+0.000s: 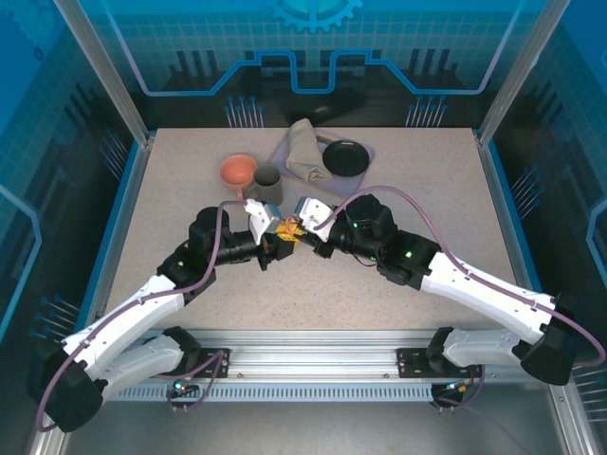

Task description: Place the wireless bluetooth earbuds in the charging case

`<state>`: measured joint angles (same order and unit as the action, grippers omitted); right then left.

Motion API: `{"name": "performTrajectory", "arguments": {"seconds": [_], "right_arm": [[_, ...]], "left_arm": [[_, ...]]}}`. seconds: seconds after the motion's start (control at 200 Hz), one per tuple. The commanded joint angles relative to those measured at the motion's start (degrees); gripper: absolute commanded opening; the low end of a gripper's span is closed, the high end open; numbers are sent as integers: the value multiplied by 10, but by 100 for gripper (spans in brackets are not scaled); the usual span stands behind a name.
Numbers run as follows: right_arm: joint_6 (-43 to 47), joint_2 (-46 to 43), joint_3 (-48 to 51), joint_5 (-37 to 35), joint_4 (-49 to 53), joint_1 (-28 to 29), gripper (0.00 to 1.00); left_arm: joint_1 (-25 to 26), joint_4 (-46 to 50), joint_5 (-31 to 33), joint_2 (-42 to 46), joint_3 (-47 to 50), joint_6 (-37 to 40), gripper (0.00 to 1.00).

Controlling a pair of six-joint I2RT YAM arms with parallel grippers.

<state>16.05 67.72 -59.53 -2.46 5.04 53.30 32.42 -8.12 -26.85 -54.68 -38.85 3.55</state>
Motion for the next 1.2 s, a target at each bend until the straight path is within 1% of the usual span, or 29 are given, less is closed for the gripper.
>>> {"name": "performTrajectory", "arguments": {"seconds": [0.0, 0.455, 0.595, 0.845, 1.085, 1.196], "right_arm": [[-7, -11, 19, 2, 15, 0, 22], [-15, -17, 32, 14, 16, -4, 23], [-22, -7, 25, 34, 15, -5, 23], [-37, -4, 16, 68, 22, -15, 30], [-51, 0, 2, 112, 32, -27, 31], [-65, 0, -1, 138, 20, -34, 31]], "left_arm": [[4, -26, -11, 11, -6, 12, 0], [4, -25, -12, 8, -6, 11, 0], [4, -25, -12, 8, -6, 10, 0], [4, -31, -11, 10, -3, 9, 0], [5, -39, -13, 9, 0, 8, 0], [4, -43, -12, 8, 2, 6, 0]]}}
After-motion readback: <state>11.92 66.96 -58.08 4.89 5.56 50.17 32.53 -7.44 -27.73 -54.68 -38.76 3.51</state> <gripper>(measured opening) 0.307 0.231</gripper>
